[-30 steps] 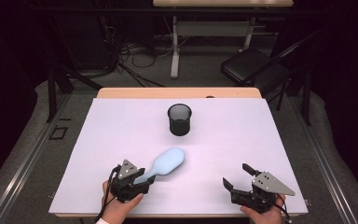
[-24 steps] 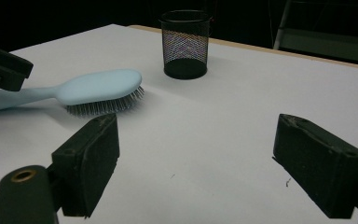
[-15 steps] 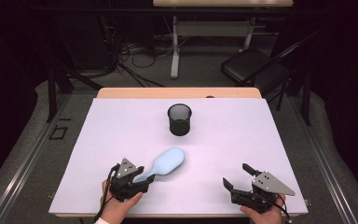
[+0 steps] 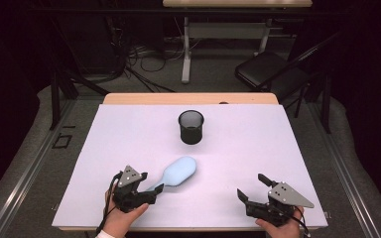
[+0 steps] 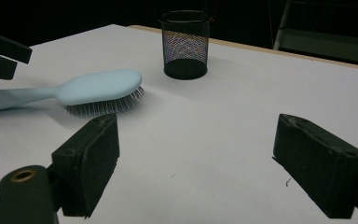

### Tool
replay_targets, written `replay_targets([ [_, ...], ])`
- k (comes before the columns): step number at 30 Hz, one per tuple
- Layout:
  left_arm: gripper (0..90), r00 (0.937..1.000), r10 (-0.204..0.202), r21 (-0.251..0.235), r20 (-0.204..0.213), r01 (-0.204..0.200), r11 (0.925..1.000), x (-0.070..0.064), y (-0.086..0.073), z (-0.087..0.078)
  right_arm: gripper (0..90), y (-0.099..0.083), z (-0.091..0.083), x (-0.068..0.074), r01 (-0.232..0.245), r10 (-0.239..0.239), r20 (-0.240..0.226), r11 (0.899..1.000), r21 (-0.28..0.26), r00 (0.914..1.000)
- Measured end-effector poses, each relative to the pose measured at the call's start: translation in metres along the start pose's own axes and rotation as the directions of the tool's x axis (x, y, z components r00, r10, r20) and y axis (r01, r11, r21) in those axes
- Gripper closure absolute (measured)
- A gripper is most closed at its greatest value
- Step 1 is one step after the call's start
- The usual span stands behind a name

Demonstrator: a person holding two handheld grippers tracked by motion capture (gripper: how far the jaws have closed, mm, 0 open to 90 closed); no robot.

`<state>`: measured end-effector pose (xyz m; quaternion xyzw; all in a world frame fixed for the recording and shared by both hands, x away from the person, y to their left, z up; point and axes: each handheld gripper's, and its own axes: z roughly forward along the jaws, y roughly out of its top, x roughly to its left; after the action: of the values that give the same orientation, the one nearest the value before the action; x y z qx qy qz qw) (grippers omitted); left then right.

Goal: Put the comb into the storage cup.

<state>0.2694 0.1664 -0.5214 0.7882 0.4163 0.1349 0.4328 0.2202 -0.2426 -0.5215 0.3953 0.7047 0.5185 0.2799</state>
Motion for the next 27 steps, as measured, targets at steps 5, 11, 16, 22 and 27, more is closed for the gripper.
replay_targets([
  [5, 15.8, 0.9997, -0.004, -0.019, 0.026, 0.005, 0.9998, 0.002, -0.0003, 0.0008, 14.1, -0.0003, 0.0008, -0.0001, -0.004, 0.004, -0.003, 1.0, -0.001, 1.0],
  [11, 7.3, 0.9995, 0.012, -0.032, 0.031, -0.011, 0.9994, 0.0014, 0.0, 0.0016, 14.1, -0.0002, 0.0005, -0.0001, -0.003, 0.003, -0.003, 1.0, -0.001, 1.0],
  [16, 0.7, 0.999, 0.014, -0.034, 0.043, -0.012, 0.9993, 0.0025, -0.0003, 0.0028, 14.1, -0.0002, 0.0004, 0.0, -0.002, 0.002, -0.003, 1.0, -0.001, 1.0],
  [22, 0.7, 0.9986, 0.025, -0.03, 0.046, -0.024, 0.9993, 0.0023, 0.0009, 0.0037, 14.1, -0.0004, 0.0011, 0.0, 0.005, -0.005, -0.003, 1.0, 0.0, 1.0],
  [27, 0.7, 0.9983, 0.027, -0.028, 0.053, -0.025, 0.9993, 0.0018, 0.0038, 0.004, 14.1, -0.0005, 0.0014, 0.0006, 0.001, -0.001, -0.005, 1.0, 0.005, 1.0],
])
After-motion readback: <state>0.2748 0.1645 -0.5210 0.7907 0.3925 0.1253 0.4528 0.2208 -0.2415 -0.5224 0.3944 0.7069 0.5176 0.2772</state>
